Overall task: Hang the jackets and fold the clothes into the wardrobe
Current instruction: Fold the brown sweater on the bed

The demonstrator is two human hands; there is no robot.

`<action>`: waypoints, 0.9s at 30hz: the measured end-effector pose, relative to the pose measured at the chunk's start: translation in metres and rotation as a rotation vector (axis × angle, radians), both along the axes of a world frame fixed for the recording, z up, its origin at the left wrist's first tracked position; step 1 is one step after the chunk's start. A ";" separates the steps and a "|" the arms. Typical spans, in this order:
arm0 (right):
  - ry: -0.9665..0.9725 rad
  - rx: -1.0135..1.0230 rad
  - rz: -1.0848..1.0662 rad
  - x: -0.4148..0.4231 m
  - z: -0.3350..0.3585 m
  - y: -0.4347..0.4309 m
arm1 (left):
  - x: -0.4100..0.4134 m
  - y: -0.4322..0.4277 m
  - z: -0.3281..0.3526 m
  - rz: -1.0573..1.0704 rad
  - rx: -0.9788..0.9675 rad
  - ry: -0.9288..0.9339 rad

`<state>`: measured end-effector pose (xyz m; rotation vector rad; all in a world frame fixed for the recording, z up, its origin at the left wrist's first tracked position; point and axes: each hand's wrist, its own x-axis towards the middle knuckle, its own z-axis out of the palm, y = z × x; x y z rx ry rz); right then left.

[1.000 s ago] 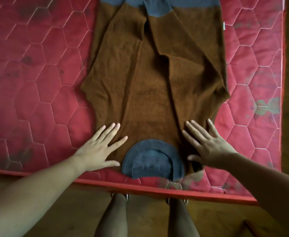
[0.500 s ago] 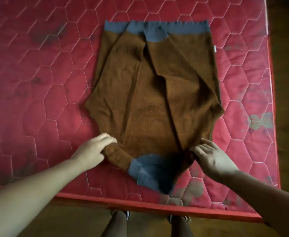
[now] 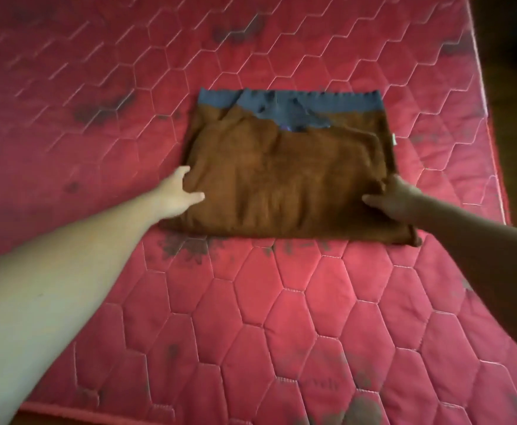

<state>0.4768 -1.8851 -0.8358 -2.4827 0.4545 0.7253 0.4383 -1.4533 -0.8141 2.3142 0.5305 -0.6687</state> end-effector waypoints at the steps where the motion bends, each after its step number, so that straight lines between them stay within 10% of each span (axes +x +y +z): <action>1: 0.001 -0.044 -0.012 -0.013 -0.014 -0.005 | -0.015 0.001 -0.013 0.002 0.020 0.001; 9: -0.133 -0.081 -0.060 -0.068 -0.040 -0.025 | -0.076 0.024 -0.056 0.114 0.171 -0.139; 27: 0.278 0.095 -0.125 -0.270 -0.018 -0.037 | -0.254 0.030 -0.024 0.138 0.022 0.377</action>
